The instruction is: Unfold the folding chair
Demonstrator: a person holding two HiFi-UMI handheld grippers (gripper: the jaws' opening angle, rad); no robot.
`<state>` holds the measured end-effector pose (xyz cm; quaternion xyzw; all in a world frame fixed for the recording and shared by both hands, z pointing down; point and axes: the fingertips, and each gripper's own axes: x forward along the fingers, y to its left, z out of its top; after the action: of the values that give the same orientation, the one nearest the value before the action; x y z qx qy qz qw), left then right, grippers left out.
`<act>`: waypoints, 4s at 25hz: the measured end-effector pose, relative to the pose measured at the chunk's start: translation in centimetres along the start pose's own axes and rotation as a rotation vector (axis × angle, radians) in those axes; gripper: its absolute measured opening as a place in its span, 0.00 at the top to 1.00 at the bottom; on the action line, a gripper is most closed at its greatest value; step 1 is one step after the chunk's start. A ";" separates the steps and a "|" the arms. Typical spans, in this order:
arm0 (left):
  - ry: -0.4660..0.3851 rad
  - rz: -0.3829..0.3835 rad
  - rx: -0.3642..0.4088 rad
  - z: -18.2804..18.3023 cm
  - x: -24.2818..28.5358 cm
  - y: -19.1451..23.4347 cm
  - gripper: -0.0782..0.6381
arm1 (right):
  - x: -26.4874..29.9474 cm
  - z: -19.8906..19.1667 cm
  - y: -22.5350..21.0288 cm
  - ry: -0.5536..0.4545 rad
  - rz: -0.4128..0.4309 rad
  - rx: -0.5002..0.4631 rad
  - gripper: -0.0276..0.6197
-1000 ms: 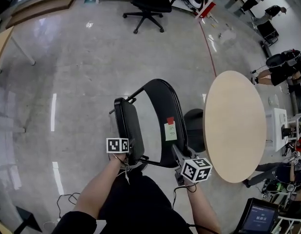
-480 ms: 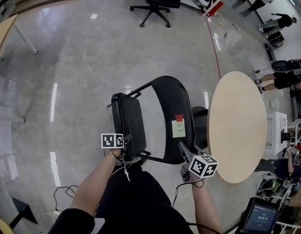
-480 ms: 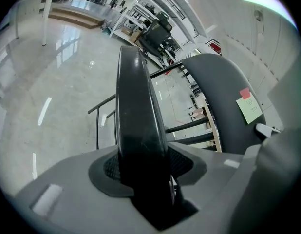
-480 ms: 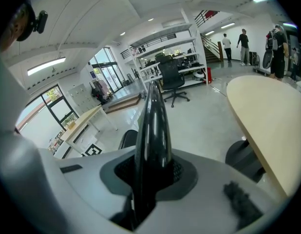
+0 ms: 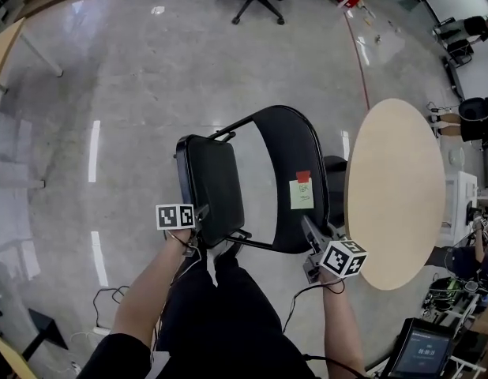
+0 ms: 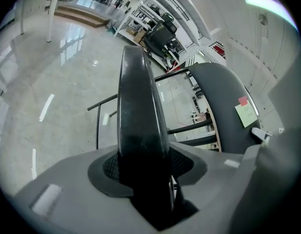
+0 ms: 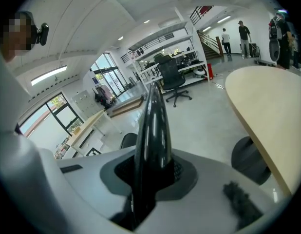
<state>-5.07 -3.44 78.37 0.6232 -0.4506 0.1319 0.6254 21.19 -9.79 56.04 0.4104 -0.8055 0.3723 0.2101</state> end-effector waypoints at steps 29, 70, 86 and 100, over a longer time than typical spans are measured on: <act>0.027 0.003 -0.091 -1.2 0.9 7.9 0.57 | 3.4 -3.0 -7.7 0.007 0.091 0.136 0.86; -0.016 -0.043 -0.128 -2.3 1.8 14.5 0.54 | 6.2 -6.2 -13.6 0.005 0.201 0.244 0.86; -0.021 -0.081 -0.141 -2.7 2.0 16.0 0.53 | 6.7 -6.9 -14.8 -0.010 0.234 0.276 0.86; -0.032 -0.122 -0.140 -3.0 2.1 17.1 0.53 | 7.1 -7.6 -16.2 -0.062 0.274 0.310 0.86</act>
<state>-15.13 1.63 91.68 0.6061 -0.4298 0.0518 0.6672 30.60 -13.77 72.29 0.3355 -0.7930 0.5041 0.0667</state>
